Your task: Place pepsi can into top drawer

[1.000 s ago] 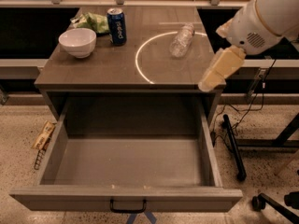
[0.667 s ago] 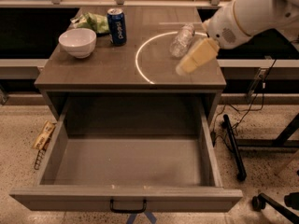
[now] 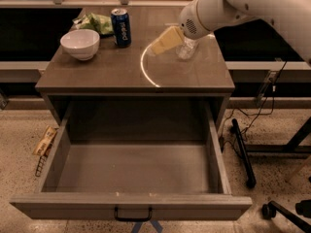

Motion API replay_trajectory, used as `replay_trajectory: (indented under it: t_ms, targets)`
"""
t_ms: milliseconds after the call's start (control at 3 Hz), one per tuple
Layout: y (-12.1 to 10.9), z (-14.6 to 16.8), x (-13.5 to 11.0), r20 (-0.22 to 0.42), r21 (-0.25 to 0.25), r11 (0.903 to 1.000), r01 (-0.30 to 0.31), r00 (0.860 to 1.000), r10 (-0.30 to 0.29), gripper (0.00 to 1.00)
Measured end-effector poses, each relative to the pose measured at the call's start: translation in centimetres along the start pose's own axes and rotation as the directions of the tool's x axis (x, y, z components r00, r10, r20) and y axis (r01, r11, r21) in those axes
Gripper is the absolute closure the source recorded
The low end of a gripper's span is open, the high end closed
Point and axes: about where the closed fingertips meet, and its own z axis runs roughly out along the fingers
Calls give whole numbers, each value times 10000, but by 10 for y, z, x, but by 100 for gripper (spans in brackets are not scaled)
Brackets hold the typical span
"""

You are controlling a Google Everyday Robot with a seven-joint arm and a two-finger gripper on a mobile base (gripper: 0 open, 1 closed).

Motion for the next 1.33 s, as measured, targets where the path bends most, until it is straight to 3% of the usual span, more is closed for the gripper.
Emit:
replay_trajectory:
  t_ms: [333,667,1333]
  targets:
    - [0,15,0,33,-61,10000,-6,10000,6,0]
    - [-2,49,-14,521,-175,9998,-110,9986,119,0]
    - [-6,108,-50,1961,-265,9978,-607,9784,647,0]
